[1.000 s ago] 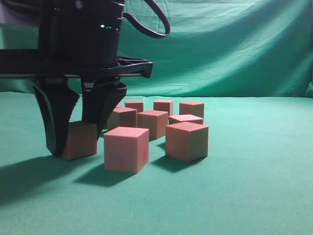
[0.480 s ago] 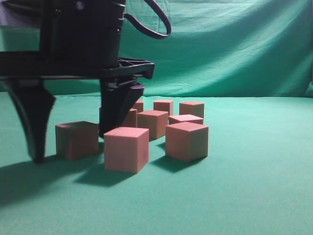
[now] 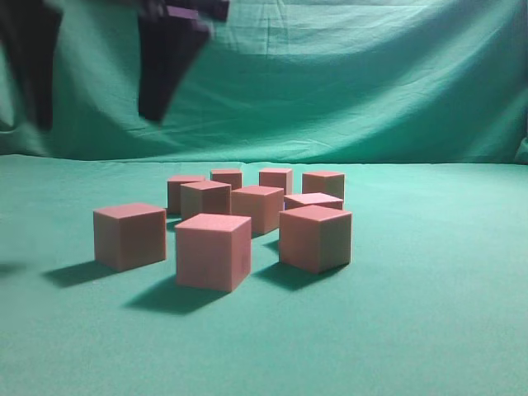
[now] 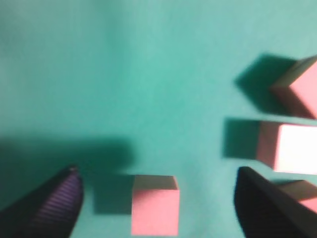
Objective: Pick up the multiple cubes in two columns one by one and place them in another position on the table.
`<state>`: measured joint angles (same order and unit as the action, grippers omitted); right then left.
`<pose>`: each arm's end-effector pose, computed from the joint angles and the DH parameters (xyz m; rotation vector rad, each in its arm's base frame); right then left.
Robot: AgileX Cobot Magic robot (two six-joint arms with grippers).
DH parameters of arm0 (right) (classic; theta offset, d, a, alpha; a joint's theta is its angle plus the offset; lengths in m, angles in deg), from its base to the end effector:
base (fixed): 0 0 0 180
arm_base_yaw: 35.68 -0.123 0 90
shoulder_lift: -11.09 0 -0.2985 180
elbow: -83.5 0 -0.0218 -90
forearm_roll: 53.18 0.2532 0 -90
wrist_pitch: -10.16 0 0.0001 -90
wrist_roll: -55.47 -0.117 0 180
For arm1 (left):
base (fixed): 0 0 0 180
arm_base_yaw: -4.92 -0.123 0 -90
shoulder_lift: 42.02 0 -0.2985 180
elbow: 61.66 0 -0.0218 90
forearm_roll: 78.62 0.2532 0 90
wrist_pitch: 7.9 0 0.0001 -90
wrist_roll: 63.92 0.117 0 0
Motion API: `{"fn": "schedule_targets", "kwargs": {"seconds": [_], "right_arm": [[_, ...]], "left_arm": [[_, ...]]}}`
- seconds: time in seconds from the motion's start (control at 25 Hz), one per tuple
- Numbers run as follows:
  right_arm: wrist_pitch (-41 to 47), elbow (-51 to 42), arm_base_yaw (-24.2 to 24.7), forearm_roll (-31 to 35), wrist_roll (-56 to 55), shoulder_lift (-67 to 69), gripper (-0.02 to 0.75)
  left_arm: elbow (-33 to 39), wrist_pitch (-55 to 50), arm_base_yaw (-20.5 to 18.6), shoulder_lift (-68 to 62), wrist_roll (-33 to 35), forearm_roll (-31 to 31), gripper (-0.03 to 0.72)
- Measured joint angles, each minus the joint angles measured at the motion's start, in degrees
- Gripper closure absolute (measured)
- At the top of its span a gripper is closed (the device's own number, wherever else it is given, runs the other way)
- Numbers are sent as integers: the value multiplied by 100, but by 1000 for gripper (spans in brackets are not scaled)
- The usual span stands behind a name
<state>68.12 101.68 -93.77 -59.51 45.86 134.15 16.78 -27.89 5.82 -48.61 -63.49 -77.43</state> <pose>0.2459 0.3743 0.2180 -1.2208 2.5577 0.1174 0.0668 -0.0002 0.1705 0.0342 1.8326 0.0145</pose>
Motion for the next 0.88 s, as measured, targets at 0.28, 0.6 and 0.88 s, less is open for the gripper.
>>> {"fn": "schedule_targets", "kwargs": {"seconds": [0.28,0.6,0.88], "right_arm": [[1222,1563,0,-383,0,-192,672],[1380,1707,0,-569,0,-1597,688],[1478,1707,0,-587,134,-2825,688]], "left_arm": [[0,0,0,0,0,0,688],[0,0,0,0,0,0,688],[0,0,0,0,0,0,688]]}}
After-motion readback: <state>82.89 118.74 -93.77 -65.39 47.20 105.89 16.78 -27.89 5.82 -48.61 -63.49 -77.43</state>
